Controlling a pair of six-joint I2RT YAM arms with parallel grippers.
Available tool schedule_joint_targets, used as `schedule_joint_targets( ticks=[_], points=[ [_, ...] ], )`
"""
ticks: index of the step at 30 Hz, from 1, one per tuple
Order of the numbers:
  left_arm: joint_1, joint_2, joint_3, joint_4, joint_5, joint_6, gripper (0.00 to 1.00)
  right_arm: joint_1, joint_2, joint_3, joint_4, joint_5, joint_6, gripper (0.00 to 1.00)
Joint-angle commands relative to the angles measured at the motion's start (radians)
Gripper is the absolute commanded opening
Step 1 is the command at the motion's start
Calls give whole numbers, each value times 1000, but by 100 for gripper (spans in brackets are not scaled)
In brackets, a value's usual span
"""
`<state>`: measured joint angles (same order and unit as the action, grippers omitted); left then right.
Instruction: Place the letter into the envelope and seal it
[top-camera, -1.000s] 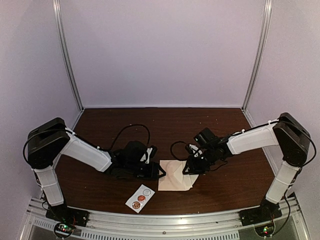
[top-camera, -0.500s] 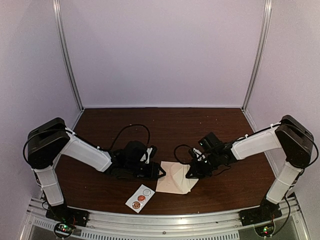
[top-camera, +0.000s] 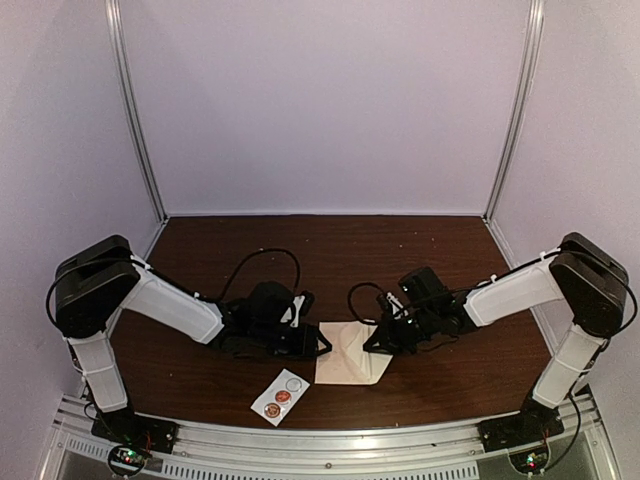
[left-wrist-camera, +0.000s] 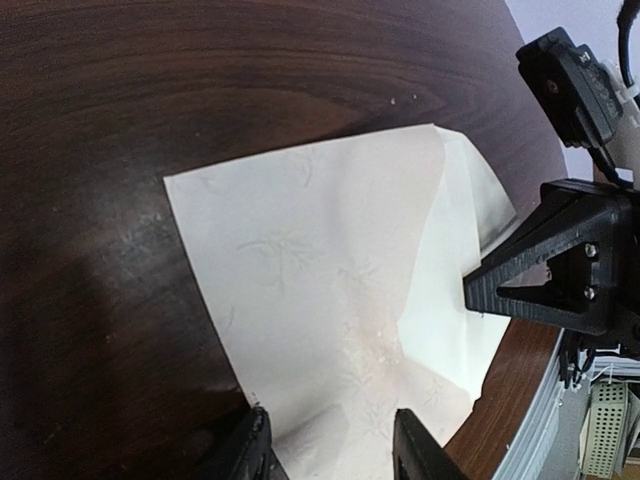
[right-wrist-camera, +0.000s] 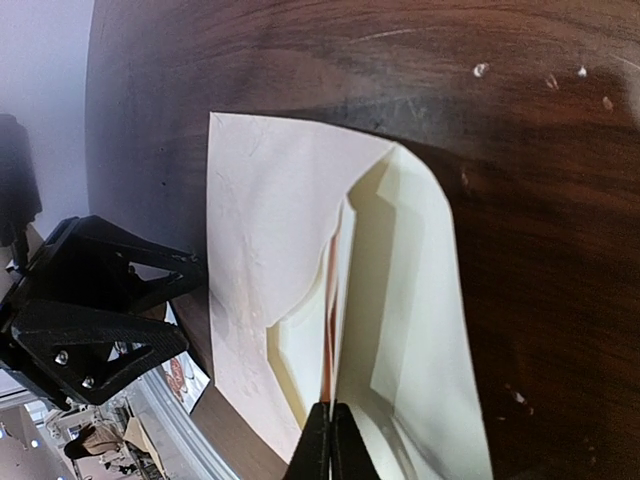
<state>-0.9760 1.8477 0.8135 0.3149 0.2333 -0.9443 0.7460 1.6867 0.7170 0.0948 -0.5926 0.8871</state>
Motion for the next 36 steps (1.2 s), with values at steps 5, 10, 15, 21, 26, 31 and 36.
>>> schedule_joint_targets(
  ticks=[5,10,15,21,26,31,36],
  points=[
    [-3,14,-16,32,27,-12,43,21,30,38,9,-5,-21,0],
    [-4,11,-16,31,20,-12,43,20,35,90,-112,39,-83,2],
    [-3,-1,-21,20,6,-9,43,20,4,140,-245,102,-151,15],
    [-3,-6,-22,14,1,-8,43,18,-29,160,-339,173,-184,24],
    [-3,-6,-20,12,1,-4,43,17,-35,157,-375,224,-193,26],
    [-3,-6,-21,12,-1,-4,43,18,-28,136,-312,171,-172,19],
    [-3,-6,-20,11,1,-3,43,17,-8,127,-262,139,-158,7]
  ],
)
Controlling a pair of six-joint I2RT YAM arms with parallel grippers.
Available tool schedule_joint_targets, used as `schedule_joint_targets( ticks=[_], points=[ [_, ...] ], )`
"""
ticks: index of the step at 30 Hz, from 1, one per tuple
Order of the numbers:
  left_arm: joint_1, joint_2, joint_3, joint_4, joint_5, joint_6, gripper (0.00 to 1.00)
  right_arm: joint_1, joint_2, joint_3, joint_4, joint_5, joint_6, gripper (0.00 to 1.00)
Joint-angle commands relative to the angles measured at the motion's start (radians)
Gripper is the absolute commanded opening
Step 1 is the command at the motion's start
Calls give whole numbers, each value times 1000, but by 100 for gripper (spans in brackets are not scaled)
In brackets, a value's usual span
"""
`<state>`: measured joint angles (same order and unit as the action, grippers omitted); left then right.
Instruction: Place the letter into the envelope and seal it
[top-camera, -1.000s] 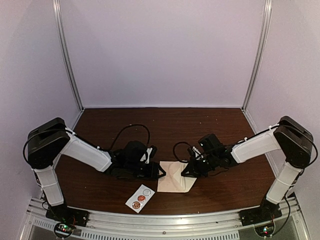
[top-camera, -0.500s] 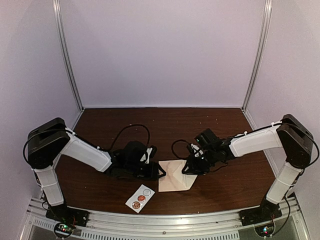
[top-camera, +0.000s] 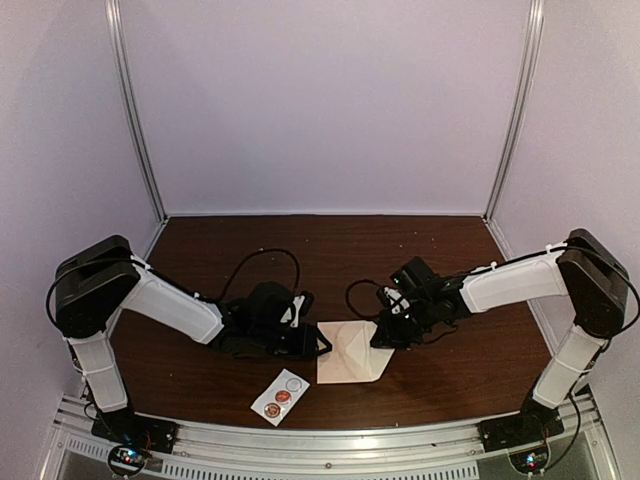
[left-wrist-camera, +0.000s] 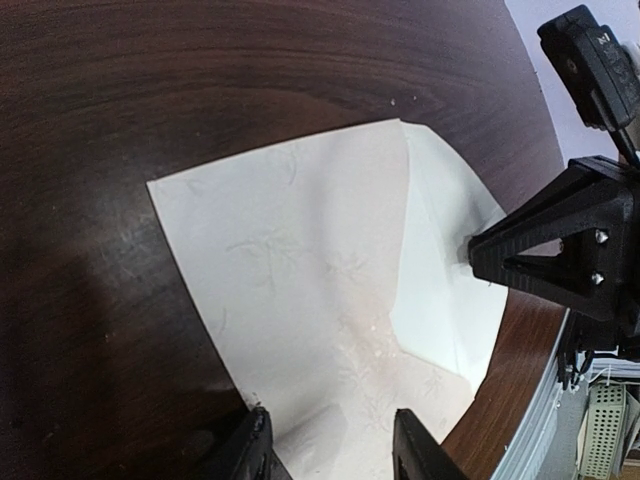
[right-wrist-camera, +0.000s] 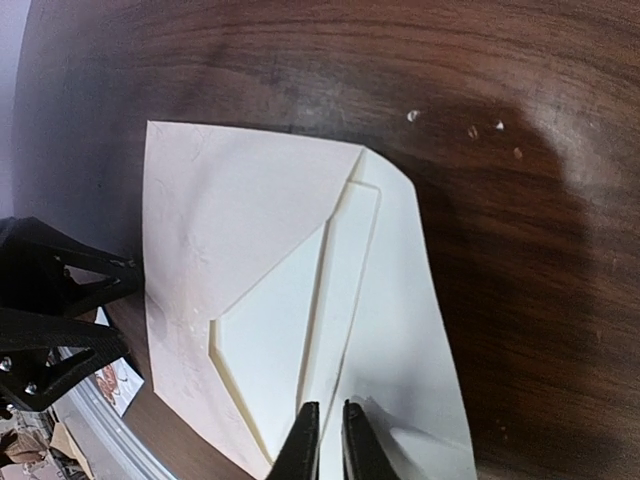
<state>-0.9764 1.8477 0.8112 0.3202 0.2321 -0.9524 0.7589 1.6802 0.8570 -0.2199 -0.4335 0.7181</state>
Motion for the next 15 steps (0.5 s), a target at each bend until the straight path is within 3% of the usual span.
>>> schedule_joint_targets(
  ticks=[1,15],
  points=[
    [-2,-6,-17,5,2,5,43,4,3,-14,61,-28,13,6],
    [-2,4,-9,2,4,9,43,5,40,-26,93,-47,19,3]
  ],
)
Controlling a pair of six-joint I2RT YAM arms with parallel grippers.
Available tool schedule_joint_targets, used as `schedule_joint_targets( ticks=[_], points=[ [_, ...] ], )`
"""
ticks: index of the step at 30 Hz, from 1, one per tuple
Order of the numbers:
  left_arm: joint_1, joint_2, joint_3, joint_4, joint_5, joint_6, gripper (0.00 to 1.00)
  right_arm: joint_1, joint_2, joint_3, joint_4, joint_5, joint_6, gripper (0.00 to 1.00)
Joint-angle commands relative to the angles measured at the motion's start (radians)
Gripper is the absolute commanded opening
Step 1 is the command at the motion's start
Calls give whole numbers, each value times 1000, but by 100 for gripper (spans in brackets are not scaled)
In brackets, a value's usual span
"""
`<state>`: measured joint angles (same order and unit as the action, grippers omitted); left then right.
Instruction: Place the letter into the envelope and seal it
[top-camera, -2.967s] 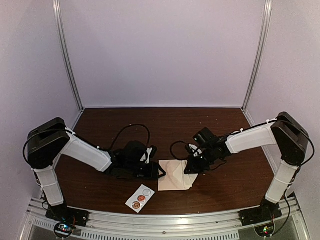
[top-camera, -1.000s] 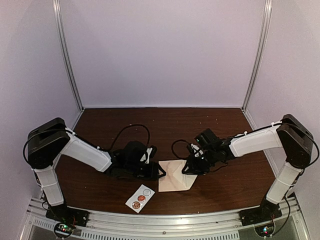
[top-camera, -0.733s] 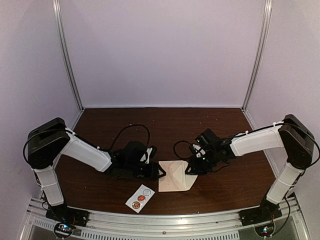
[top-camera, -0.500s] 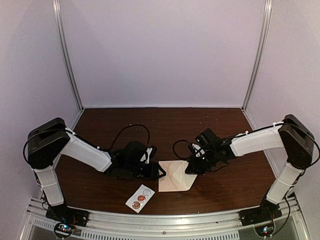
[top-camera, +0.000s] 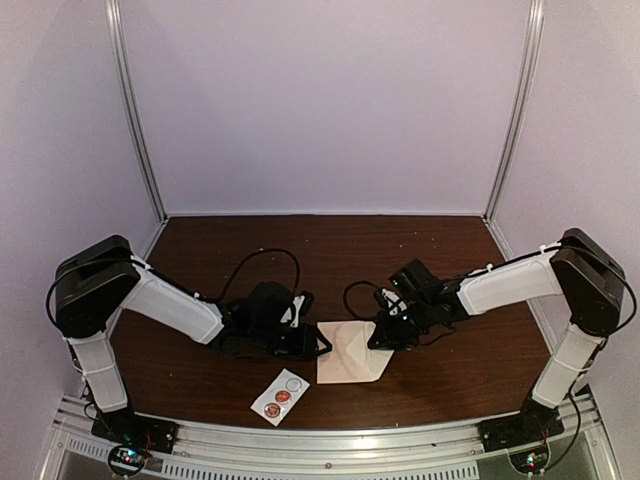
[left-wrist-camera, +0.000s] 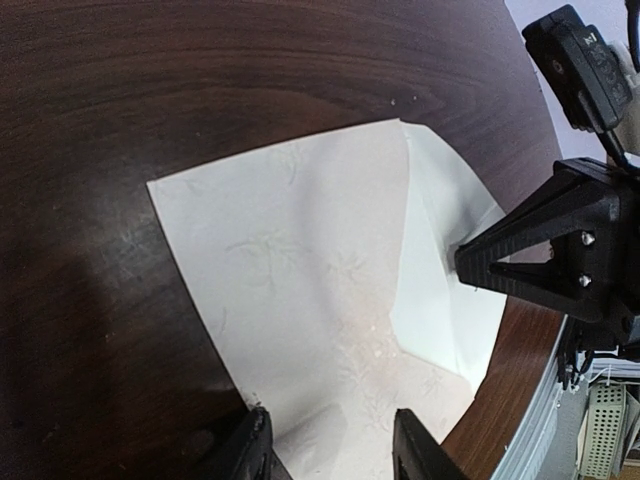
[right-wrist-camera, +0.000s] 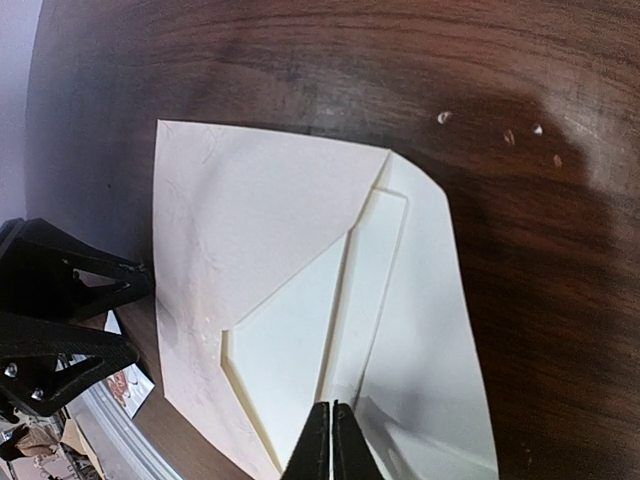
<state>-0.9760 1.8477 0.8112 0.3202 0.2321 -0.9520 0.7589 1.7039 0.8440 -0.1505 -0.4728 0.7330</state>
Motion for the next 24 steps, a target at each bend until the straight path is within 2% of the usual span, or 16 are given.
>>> schedule_joint_targets(
  ticks=[1,24],
  points=[
    [-3,4,-10,2,5,10,43,5,18,-14,25,-8,4,3],
    [-2,20,-9,8,9,9,43,9,55,-40,113,-53,29,0]
  ],
)
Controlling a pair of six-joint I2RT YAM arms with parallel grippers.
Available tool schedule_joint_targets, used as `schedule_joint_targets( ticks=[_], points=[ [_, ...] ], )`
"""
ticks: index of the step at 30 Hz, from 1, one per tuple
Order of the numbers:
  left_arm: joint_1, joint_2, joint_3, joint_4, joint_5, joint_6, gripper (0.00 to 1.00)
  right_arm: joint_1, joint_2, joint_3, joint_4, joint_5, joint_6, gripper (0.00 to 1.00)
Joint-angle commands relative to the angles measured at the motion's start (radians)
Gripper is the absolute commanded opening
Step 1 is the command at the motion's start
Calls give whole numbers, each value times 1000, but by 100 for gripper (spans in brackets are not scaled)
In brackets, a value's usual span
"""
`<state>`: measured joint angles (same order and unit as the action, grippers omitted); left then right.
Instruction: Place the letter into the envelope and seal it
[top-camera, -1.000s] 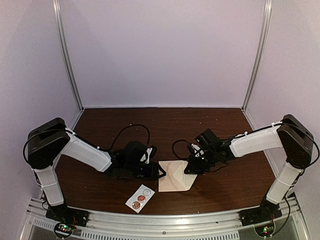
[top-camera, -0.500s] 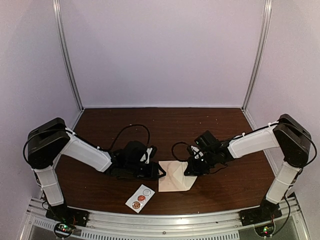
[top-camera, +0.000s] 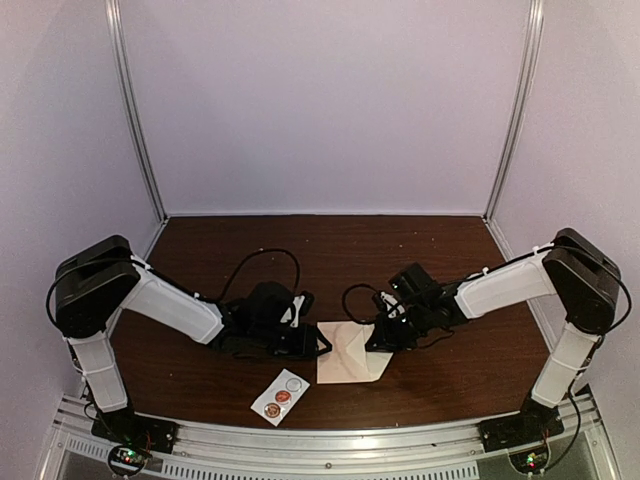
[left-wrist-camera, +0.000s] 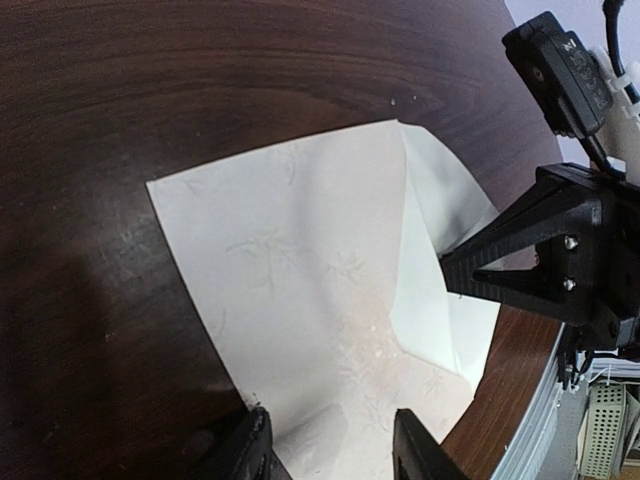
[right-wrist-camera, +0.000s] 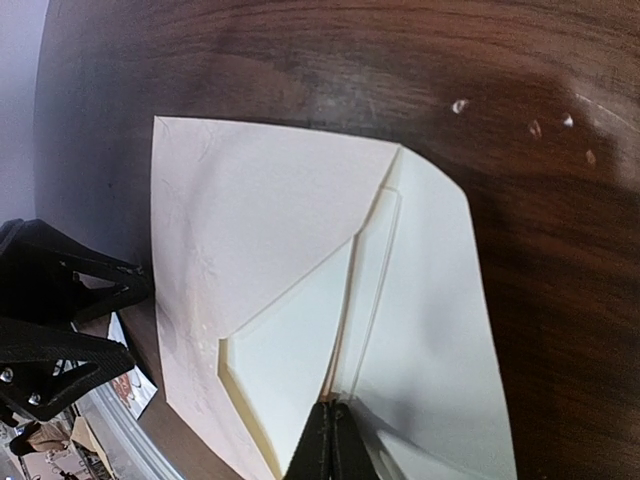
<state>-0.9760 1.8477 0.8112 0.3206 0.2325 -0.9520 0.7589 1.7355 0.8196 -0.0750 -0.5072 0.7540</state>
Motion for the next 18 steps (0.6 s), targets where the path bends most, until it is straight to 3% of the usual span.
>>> schedule_joint_targets(
  ticks=[1,15,18],
  points=[
    [-1,20,-10,8,11,8,43,10,25,-15,40,-20,8,0],
    [-2,16,-12,5,1,8,42,12,-6,4,-6,2,-19,0],
    [-2,3,-16,2,-9,9,43,8,-46,22,-56,28,-42,11]
  ],
)
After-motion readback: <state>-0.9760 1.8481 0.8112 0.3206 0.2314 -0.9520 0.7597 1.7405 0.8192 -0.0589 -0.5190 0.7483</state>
